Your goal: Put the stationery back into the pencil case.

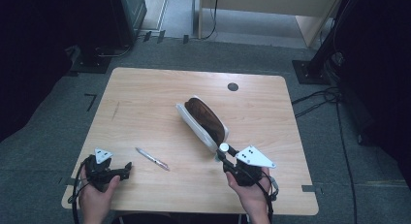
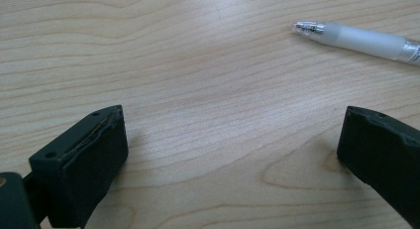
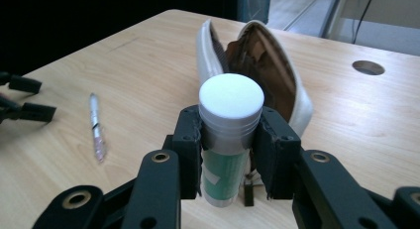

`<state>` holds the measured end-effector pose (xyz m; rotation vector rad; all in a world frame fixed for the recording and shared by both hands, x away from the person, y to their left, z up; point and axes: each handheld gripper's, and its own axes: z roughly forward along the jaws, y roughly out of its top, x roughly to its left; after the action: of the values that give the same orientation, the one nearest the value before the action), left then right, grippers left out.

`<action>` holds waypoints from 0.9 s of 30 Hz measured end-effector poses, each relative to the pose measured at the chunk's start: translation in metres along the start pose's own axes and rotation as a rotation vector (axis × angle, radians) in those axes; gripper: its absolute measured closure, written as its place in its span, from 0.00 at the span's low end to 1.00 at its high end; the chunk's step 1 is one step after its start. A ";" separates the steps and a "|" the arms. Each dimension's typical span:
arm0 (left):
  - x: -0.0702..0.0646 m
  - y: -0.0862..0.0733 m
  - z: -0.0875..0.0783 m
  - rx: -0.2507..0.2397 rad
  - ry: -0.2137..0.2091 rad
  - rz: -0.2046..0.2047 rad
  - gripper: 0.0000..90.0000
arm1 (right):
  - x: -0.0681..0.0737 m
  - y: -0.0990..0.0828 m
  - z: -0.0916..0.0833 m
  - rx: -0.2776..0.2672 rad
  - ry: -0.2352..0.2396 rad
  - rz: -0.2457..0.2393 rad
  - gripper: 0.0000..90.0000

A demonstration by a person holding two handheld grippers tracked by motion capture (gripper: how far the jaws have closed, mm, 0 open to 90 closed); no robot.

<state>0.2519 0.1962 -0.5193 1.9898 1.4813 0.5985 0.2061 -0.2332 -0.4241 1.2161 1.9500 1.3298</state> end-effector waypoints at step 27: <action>0.000 0.000 0.000 0.000 0.000 0.001 0.00 | -0.019 0.050 0.055 0.000 -0.051 -0.021 0.73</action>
<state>0.2520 0.1963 -0.5193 1.9905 1.4810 0.5990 0.2774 -0.2169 -0.4031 1.2141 1.9221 1.2764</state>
